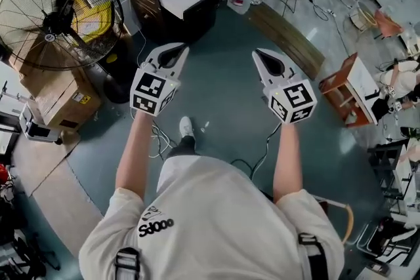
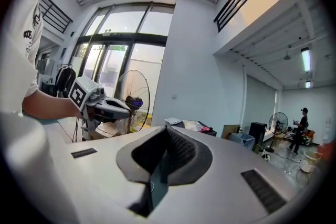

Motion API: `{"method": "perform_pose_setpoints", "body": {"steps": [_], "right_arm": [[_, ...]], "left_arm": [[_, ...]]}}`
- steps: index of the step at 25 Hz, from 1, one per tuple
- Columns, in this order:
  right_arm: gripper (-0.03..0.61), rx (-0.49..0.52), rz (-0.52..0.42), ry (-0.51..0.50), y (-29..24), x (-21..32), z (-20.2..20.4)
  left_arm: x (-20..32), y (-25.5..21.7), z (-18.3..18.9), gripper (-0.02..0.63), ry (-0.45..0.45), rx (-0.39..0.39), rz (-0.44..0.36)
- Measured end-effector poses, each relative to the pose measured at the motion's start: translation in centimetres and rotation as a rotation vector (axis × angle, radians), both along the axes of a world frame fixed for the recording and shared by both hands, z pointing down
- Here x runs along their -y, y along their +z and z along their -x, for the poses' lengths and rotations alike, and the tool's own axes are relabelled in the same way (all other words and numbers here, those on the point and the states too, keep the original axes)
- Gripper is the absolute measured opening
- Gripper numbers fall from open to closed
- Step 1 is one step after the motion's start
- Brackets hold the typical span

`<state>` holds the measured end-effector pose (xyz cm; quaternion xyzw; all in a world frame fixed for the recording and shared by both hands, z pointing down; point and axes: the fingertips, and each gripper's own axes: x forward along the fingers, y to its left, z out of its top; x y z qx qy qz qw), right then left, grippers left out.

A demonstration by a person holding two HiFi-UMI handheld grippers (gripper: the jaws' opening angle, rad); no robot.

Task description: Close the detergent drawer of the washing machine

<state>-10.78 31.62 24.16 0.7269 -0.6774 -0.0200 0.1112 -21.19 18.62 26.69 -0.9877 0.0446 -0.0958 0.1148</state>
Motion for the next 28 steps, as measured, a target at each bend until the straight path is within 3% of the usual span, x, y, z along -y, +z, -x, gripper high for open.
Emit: {"method": "perform_pose_setpoints", "body": {"steps": [7, 13, 19, 28], "right_arm": [[0.005, -0.027, -0.003, 0.077, -2.7, 12.2, -7.3], [0.005, -0.019, 0.001, 0.119, -2.0, 20.7, -11.2], [0.005, 0.001, 0.022, 0.163, -0.2, 26.1, -13.3], [0.003, 0.074, 0.086, 0.141, 3.6, 28.6, -17.1]], "left_arm": [[13.7, -2.8, -7.1, 0.018, 0.032, -0.013, -0.043], [22.8, -2.4, -10.9, 0.018, 0.031, -0.013, -0.005], [27.4, 0.3, -13.3, 0.018, 0.051, 0.013, 0.049], [29.6, 3.5, -17.0, 0.018, 0.040, 0.063, 0.088]]}}
